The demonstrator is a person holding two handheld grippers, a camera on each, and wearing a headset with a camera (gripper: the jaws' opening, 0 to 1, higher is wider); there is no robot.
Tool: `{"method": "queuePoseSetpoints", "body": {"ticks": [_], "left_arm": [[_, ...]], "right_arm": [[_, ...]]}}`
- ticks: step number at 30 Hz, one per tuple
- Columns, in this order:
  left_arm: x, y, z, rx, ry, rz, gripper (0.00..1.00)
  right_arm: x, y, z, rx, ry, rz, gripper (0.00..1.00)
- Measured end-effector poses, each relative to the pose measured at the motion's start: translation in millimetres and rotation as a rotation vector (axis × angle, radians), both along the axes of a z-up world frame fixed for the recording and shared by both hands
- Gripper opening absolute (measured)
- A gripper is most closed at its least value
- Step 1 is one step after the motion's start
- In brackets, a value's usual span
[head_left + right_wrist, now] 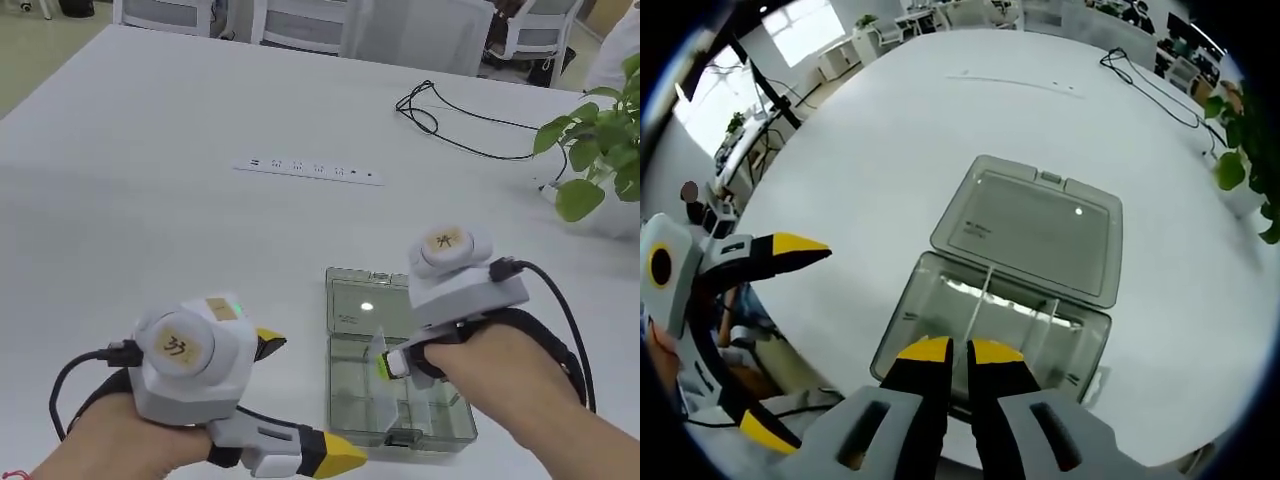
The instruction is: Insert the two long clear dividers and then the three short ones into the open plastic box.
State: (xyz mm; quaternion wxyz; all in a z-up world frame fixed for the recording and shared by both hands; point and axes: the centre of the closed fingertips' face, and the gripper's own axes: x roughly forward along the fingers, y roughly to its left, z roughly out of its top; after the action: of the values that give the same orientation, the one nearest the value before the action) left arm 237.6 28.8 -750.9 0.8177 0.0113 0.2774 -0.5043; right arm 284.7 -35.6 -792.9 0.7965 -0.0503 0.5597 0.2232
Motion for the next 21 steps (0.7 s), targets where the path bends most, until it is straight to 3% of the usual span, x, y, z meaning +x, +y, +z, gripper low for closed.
{"method": "queuePoseSetpoints", "body": {"ticks": [8, 21], "left_arm": [[0.2, 0.0, -0.3, -0.005, 0.002, 0.002, 0.94], [0.1, -0.3, -1.7, 0.002, 0.001, -0.004, 0.95]], "right_arm": [[-0.5, -0.9, -0.1, 0.036, 0.009, -0.045, 0.07], [-2.5, -1.7, -4.1, 0.024, 0.006, -0.023, 0.07]]}}
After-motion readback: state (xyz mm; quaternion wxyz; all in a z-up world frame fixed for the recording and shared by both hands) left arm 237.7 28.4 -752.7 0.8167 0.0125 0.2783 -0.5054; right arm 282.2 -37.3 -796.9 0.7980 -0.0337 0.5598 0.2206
